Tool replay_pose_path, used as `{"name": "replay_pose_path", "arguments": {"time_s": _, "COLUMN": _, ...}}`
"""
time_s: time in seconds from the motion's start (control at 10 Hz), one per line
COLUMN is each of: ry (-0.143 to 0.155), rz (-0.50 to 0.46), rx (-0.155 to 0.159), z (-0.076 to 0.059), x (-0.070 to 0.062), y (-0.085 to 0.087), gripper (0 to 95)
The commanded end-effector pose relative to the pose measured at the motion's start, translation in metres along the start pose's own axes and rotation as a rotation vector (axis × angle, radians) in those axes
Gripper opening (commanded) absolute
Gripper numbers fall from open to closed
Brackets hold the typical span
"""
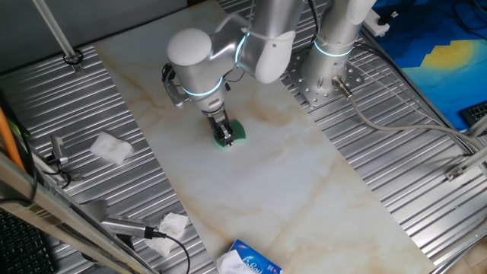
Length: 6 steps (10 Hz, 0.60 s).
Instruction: Clean the tabletop with a sponge
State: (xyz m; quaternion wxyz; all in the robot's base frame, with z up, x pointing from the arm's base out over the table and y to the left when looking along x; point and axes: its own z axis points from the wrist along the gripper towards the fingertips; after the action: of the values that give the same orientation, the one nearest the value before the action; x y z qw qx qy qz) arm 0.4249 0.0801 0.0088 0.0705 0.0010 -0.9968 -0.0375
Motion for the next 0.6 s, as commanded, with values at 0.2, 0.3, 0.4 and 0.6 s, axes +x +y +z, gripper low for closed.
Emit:
{"name": "replay_pose_path", "arguments": {"time_s": 0.2, "ry": 0.0, "rz": 0.014, "rx": 0.0, "z": 0.0006, "x": 0.0023, "y": 0.0064, "gripper": 38.0}}
{"name": "replay_pose_path", "arguments": {"time_s": 0.3, "ry": 0.0, "rz": 0.017, "rx": 0.0, "z": 0.0006, "x": 0.0033, "y": 0.0091, "gripper": 38.0}}
{"name": "replay_pose_path", "arguments": {"time_s": 0.4, "ry": 0.001, "rz": 0.018, "rx": 0.0, "z": 0.0005, "x": 0.0041, "y": 0.0103, "gripper": 38.0}}
{"name": "replay_pose_path", "arguments": {"time_s": 0.6, "ry": 0.004, "rz": 0.027, "rx": -0.005, "z": 0.0013, "x": 0.0066, "y": 0.0129, "gripper": 38.0}}
